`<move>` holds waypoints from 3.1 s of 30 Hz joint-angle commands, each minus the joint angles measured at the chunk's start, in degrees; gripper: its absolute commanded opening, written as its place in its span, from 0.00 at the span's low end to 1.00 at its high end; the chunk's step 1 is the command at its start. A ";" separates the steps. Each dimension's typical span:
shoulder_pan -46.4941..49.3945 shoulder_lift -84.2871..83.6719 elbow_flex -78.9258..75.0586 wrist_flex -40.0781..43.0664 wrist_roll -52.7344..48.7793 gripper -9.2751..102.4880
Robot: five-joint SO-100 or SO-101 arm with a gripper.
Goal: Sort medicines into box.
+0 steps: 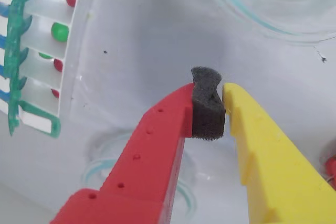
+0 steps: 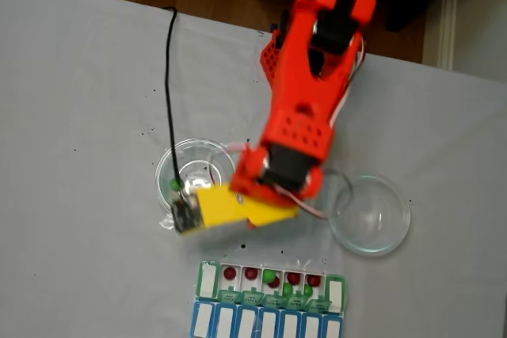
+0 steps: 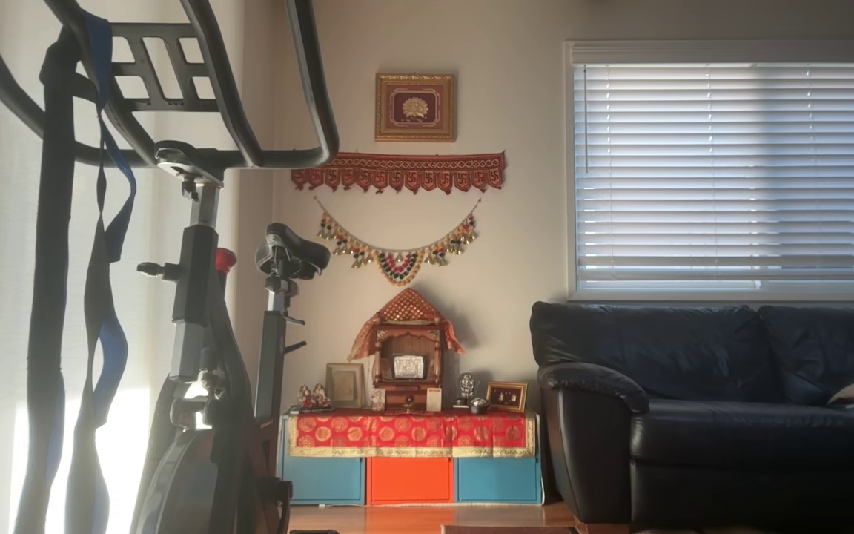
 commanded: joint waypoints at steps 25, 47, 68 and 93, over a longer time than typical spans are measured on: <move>19.69 16.52 19.34 -16.61 10.02 0.09; 16.26 -3.96 7.38 -16.26 24.43 0.20; 15.21 -9.23 9.49 -22.24 24.96 0.32; 14.15 -9.93 10.20 -22.06 14.85 0.31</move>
